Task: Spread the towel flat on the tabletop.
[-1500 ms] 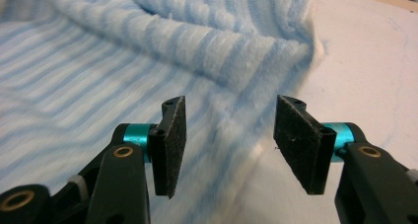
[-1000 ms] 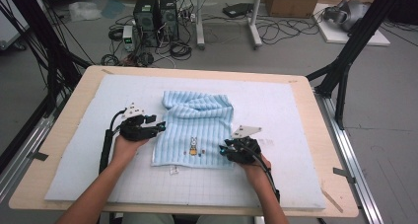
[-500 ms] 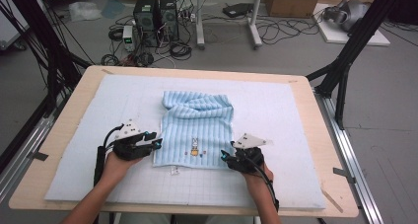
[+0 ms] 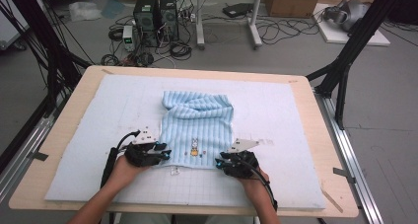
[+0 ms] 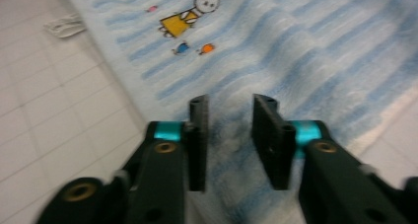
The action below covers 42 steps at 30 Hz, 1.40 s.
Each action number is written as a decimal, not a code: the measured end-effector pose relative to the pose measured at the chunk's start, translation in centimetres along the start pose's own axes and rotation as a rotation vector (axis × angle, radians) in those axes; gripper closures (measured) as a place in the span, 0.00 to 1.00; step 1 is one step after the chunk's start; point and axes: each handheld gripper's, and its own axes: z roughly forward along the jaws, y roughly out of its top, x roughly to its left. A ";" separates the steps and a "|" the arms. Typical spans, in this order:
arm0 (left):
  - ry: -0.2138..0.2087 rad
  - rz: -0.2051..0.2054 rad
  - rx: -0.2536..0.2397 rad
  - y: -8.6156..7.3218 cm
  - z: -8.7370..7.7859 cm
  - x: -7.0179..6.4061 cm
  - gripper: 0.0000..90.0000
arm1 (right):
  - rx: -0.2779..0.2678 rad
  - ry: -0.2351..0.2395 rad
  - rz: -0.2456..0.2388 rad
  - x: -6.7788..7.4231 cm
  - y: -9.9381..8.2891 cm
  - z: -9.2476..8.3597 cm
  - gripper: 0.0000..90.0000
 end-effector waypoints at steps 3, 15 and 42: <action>0.006 -0.003 -0.001 -0.2 -0.2 -0.2 0.83 | 0.001 0.014 -0.020 0.1 0.0 -0.1 0.87; -0.052 0.046 -0.001 -2.1 -2.5 -3.1 0.93 | 0.012 0.087 -0.056 1.5 -0.9 -1.1 0.93; 0.027 -0.082 -0.207 -3.4 -5.2 -1.0 0.52 | -0.044 -0.088 0.038 1.6 1.5 0.9 0.35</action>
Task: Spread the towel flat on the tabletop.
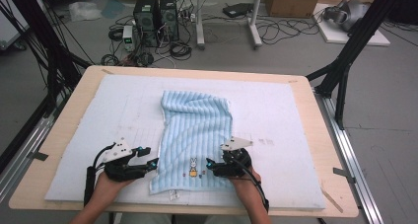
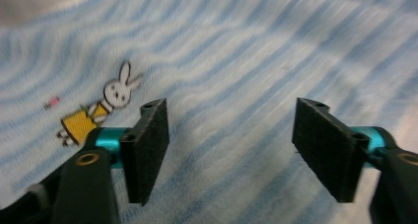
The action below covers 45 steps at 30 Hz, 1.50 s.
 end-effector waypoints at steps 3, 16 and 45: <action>0.018 -0.007 -0.013 0.0 -0.3 0.4 0.51 | 0.056 0.032 -0.016 0.2 -0.1 0.7 0.41; 0.043 0.001 -0.025 0.1 -0.8 1.0 0.54 | 0.062 0.242 -0.055 0.5 -1.6 -1.1 0.85; 0.059 -0.023 -0.069 0.2 -1.4 2.4 0.52 | 0.093 0.303 -0.096 1.0 -1.6 -1.5 0.87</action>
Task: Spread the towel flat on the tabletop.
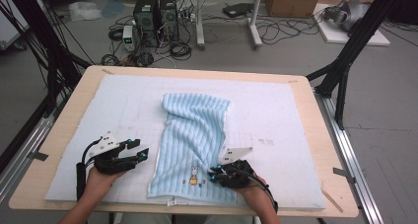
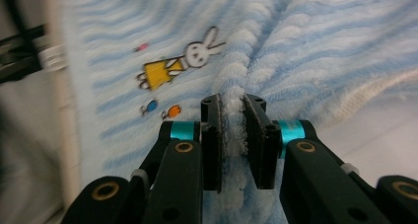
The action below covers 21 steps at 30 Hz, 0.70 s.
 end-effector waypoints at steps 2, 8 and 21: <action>0.006 -0.001 -0.009 0.1 -0.2 0.0 0.52 | 0.013 0.052 -0.018 0.3 -0.2 -0.2 0.87; 0.000 -0.007 0.001 0.1 -0.1 0.1 0.52 | -0.078 0.078 0.034 0.1 -0.3 -1.2 0.64; -0.038 -0.019 0.069 0.3 2.1 -0.2 0.47 | -0.077 -0.192 0.134 -1.8 -0.7 -0.4 0.57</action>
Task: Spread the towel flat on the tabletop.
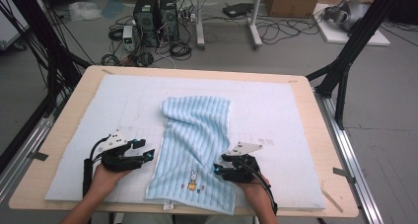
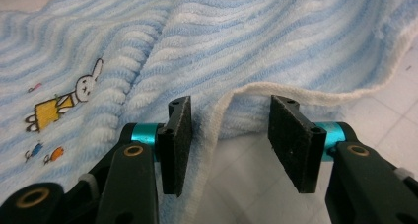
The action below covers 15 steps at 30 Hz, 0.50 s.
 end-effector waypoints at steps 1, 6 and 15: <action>0.000 0.000 0.000 0.0 0.0 0.0 0.47 | 0.000 0.000 0.000 0.0 0.0 0.0 0.57; -0.003 -0.004 0.023 1.6 2.7 -0.1 0.47 | -0.030 -0.030 0.000 0.2 0.5 -0.2 0.57; 0.042 0.008 0.136 1.8 5.2 -0.9 0.49 | -0.083 -0.130 -0.009 -0.3 0.6 -1.8 0.68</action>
